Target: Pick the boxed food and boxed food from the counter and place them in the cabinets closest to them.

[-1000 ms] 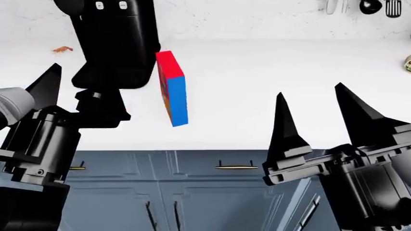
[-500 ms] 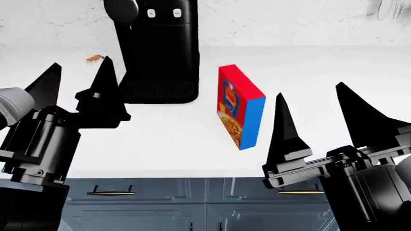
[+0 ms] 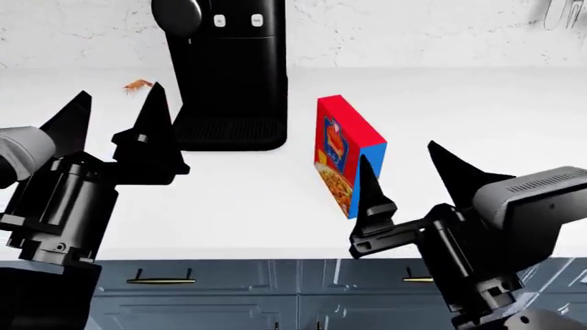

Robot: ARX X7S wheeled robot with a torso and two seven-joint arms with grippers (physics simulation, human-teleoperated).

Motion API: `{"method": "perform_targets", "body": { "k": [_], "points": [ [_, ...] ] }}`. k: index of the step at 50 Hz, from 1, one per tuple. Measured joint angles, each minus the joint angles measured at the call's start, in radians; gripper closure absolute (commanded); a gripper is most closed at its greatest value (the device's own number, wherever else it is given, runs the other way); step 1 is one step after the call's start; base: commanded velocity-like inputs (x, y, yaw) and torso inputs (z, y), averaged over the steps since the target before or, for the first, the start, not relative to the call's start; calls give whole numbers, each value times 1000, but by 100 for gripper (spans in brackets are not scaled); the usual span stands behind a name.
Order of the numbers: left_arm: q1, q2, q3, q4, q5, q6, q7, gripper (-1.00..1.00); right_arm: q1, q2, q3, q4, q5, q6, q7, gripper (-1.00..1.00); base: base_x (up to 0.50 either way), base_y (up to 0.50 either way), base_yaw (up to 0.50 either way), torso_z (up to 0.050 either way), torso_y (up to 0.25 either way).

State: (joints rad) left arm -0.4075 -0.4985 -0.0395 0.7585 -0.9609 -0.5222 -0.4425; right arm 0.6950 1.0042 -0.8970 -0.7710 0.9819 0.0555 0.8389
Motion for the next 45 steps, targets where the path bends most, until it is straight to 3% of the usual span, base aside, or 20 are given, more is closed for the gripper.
{"method": "perform_targets", "body": {
  "k": [45],
  "points": [
    [-2,-7,32,0,15,6,-1,-100,115,-171,-34,344,183,141,-126,-100,0,0,0,0,0]
  ]
}}
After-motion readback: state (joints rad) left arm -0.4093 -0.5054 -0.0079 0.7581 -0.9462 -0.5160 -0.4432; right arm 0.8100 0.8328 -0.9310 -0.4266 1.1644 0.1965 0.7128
